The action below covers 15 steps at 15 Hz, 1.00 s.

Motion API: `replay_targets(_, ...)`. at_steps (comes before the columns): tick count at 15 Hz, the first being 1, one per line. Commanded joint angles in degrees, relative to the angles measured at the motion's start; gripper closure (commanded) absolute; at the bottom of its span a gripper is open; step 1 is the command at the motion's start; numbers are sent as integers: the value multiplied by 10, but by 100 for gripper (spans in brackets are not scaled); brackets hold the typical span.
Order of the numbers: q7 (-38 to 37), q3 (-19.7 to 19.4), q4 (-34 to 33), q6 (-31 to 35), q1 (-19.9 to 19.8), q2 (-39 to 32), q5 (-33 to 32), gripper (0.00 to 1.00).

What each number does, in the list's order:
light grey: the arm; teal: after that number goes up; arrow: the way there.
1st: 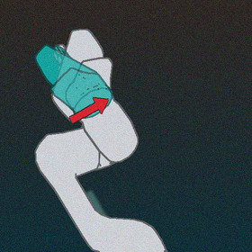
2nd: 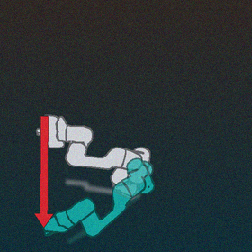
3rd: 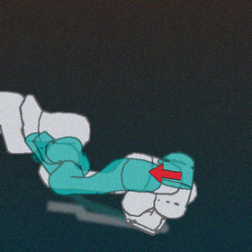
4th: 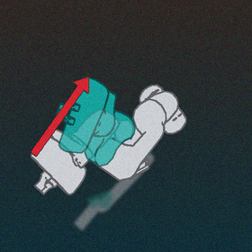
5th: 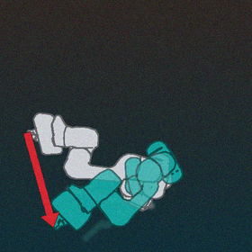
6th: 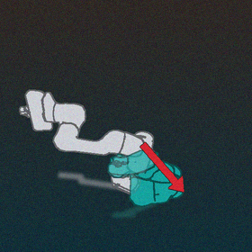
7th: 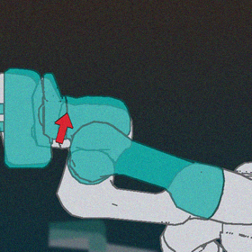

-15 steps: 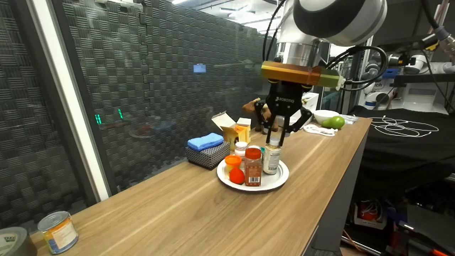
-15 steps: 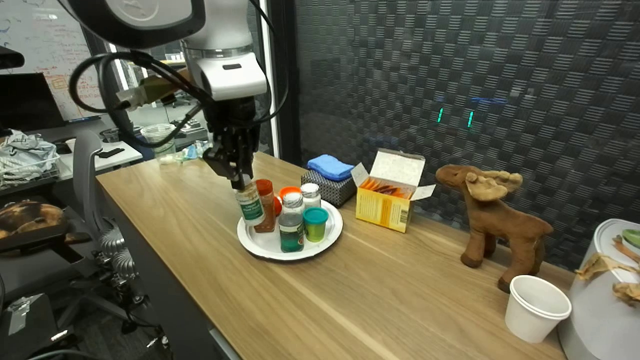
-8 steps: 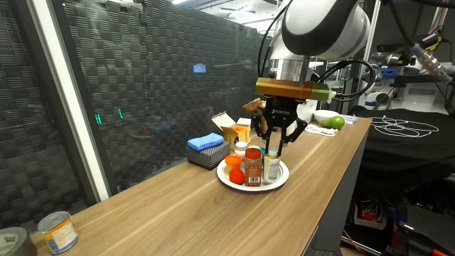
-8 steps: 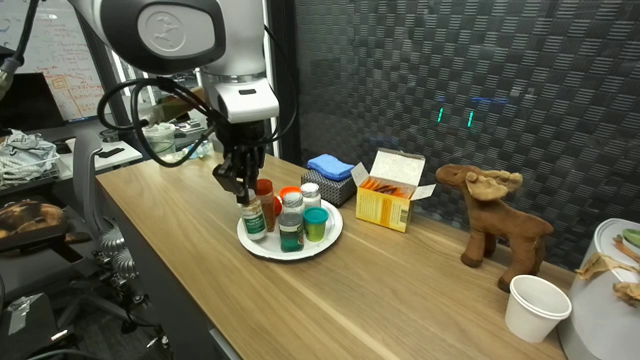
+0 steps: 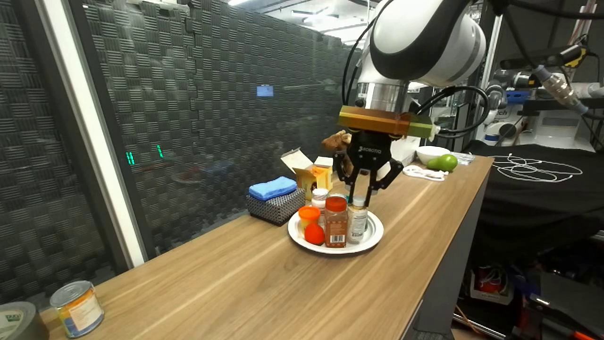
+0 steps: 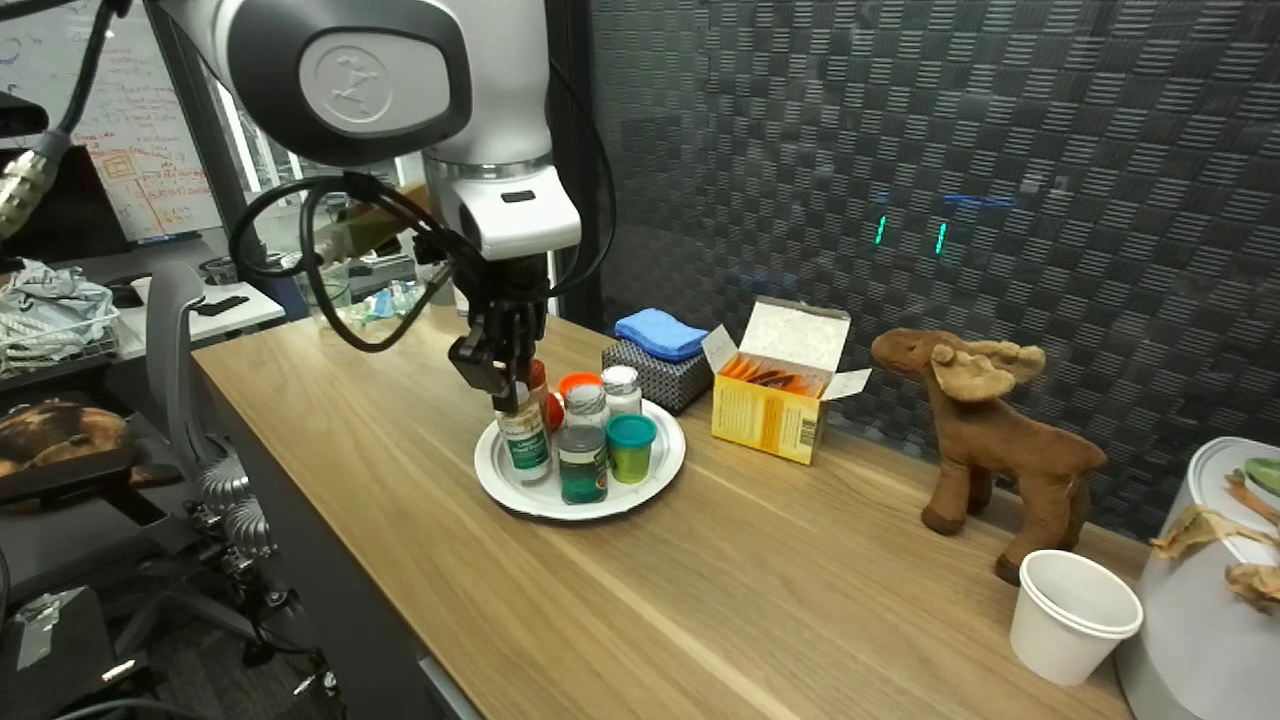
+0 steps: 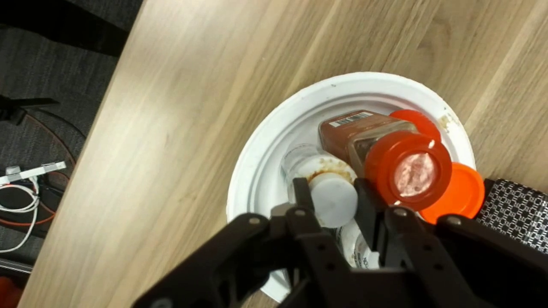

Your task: Put the bottles and the orange plushy on the table onto the plate

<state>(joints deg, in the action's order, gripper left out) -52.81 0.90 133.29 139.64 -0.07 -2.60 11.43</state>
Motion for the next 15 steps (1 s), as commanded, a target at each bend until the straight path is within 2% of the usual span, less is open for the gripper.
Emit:
replay_targets(1, 50, -3, -30, -1, 0, -31, 42, 87)
replay_targets(7, 56, -15, -36, 14, -3, -41, 46, 86)
replay_targets(8, 52, -18, -35, 16, -3, -40, 42, 53)
replay_targets(12, 61, -25, -11, -8, -6, -1, 38, 23)
replay_targets(15, 90, -26, 0, -106, -8, 44, 24, 1)
